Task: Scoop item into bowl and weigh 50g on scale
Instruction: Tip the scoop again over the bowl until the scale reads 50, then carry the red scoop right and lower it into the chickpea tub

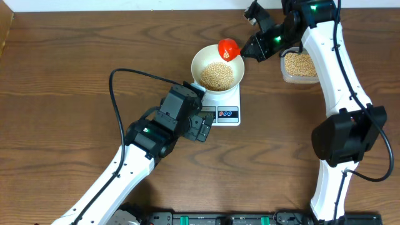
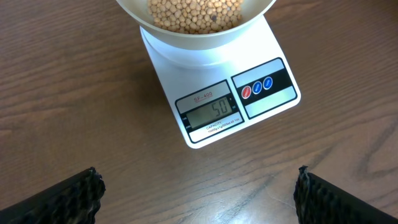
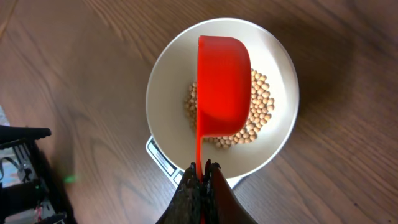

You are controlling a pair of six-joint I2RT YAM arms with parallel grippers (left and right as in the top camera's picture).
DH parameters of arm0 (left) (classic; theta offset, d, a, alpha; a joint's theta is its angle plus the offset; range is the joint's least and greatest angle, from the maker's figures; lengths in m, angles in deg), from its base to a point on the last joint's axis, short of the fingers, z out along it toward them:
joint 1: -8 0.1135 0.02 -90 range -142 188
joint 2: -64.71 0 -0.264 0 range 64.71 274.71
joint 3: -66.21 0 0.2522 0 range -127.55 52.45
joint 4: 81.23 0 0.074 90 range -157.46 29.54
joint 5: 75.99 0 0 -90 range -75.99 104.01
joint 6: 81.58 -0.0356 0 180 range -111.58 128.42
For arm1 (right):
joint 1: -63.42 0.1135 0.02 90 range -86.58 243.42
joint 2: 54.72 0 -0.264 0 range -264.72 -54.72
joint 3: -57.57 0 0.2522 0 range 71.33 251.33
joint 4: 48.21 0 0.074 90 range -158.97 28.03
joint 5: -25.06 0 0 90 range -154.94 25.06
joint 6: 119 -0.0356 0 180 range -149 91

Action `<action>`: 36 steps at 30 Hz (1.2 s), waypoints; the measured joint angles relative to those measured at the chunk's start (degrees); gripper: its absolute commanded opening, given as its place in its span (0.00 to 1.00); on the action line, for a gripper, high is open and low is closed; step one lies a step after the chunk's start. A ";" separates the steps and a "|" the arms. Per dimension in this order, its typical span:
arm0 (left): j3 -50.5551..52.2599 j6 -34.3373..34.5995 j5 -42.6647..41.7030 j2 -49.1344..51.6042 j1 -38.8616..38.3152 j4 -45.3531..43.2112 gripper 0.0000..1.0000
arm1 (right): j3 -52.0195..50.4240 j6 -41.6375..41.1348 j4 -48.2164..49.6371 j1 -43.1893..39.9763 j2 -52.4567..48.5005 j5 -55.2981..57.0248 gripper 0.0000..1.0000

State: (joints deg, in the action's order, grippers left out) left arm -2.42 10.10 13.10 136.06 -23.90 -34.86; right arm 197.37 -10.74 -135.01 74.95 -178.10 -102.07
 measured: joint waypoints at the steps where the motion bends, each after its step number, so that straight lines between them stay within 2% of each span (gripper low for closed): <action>1: 0.00 0.00 0.00 0.00 0.00 0.00 1.00 | 0.00 0.00 0.00 0.00 0.00 -0.26 0.01; 9: 0.00 0.00 0.00 0.00 0.00 0.00 1.00 | 0.00 0.00 -0.59 -1.27 0.00 -4.96 0.01; 17: 0.00 0.00 0.00 0.00 0.00 0.00 1.00 | 0.02 0.07 -5.55 -11.67 0.00 -10.86 0.01; 25: 0.00 0.00 0.00 0.00 0.00 -0.02 1.00 | 0.02 0.15 -8.26 -21.59 0.00 -11.87 0.01; 29: 0.00 0.00 0.00 0.00 0.00 0.00 1.00 | 0.02 -0.35 -9.31 -24.35 0.04 -6.88 0.01; 36: 0.00 0.00 -0.02 0.00 0.00 0.00 1.00 | 0.02 -7.91 -9.86 -22.97 0.11 17.86 0.01</action>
State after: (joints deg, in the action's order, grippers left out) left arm -2.42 10.10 13.08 136.06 -23.90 -34.86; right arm 197.39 -18.65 -144.87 51.97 -177.99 -84.21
